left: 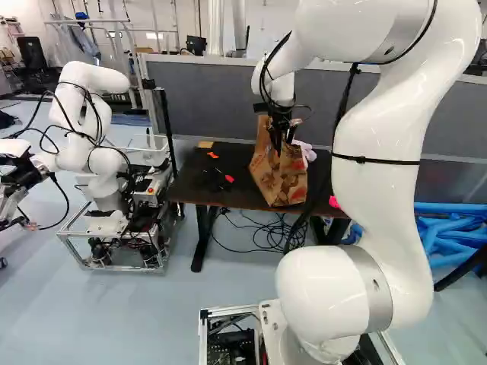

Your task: Pick up the bag on the ground and place it on the table

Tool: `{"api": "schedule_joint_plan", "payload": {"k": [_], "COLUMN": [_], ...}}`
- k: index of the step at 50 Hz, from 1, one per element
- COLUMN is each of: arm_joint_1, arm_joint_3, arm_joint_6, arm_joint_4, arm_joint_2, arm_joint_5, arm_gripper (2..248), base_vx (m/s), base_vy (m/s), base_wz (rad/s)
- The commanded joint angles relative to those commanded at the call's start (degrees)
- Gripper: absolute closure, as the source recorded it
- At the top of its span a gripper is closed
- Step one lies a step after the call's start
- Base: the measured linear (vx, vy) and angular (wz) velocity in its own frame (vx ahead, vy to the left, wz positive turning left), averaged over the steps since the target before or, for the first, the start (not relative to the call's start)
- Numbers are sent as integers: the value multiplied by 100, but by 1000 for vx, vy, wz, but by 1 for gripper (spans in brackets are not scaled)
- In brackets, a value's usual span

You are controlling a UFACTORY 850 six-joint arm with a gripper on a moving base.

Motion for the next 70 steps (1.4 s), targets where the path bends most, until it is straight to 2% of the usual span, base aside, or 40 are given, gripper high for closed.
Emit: {"api": "schedule_joint_plan", "payload": {"k": [3,4,8,9,13,14,18,19,24,25,29,30,34,35,70], "arm_joint_1": [0,0,0,0,0,0,0,0,0,0,0,0,0,0,-1], "arm_joint_3": [0,0,0,0,0,0,0,0,0,0,0,0,0,0,82], "arm_joint_6": [0,0,0,0,0,0,0,0,0,0,0,0,0,0,0], "arm_joint_4": [0,0,0,0,0,0,0,0,0,0,0,0,0,0,0], "arm_joint_2": [0,0,0,0,0,0,0,0,0,0,0,0,0,0,568], "arm_joint_5": [0,0,0,0,0,0,0,0,0,0,0,0,0,0,-10], "arm_gripper": [224,211,211,178,178,144,144,108,108,73,73,36,36,4,3], "base_vx": [0,0,0,0,0,0,0,0,0,0,0,0,0,0,0], "base_vy": [0,0,0,0,0,0,0,0,0,0,0,0,0,0,0], "base_wz": [0,0,0,0,0,0,0,0,0,0,0,0,0,0,0]}}
